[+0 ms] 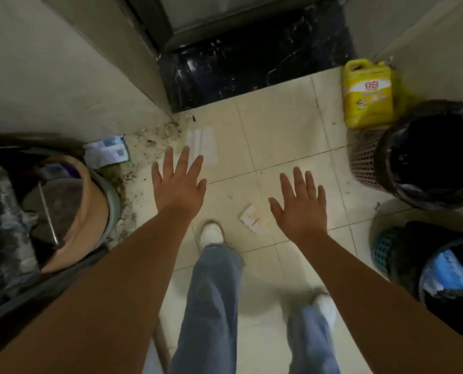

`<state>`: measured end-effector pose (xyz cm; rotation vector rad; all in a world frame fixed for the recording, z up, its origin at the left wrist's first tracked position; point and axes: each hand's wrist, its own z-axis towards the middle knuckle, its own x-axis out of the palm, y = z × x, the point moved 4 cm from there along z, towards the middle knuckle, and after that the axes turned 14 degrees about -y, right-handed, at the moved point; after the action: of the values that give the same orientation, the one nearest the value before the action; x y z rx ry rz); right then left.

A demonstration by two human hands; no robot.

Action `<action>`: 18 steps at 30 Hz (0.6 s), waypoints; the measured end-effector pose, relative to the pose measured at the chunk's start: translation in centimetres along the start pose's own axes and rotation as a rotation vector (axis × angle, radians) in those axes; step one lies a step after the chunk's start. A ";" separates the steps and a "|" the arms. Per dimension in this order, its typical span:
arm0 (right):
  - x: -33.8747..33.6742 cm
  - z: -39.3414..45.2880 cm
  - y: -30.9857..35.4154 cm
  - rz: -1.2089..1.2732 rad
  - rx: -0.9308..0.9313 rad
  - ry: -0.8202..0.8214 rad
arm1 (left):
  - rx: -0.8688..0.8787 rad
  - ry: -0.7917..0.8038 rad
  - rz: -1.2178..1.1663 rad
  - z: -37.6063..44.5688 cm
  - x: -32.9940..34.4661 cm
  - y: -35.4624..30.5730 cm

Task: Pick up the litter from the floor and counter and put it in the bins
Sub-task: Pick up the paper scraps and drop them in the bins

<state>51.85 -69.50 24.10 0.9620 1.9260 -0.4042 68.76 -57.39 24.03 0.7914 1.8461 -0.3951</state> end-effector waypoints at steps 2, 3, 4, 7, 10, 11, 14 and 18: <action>0.9 1.9 2.8 0.003 -0.008 -0.017 | 0.011 -0.001 -0.016 1.7 1.2 2.1; 1.6 2.7 3.7 0.005 -0.006 -0.014 | 0.017 0.002 -0.027 2.5 2.1 2.8; 2.5 3.6 4.3 0.011 0.001 -0.010 | 0.024 0.008 -0.036 3.2 3.1 3.4; 6.1 6.0 4.7 -0.007 0.044 0.042 | 0.041 0.041 -0.040 5.6 6.7 4.3; 10.8 8.2 3.7 -0.062 0.075 0.108 | 0.053 0.099 -0.028 7.9 11.0 4.4; 12.7 9.1 3.3 -0.083 0.073 0.132 | 0.052 0.114 -0.021 8.7 12.6 4.4; 18.6 11.6 2.3 -0.109 0.075 0.240 | 0.040 0.156 -0.009 11.4 17.5 4.3; 27.1 14.6 1.8 -0.181 -0.032 0.323 | -0.038 0.158 -0.084 14.7 24.3 3.3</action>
<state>54.37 -64.82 -6.33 0.8747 2.3161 -0.3353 75.38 -55.57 -3.72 0.7388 2.0330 -0.3581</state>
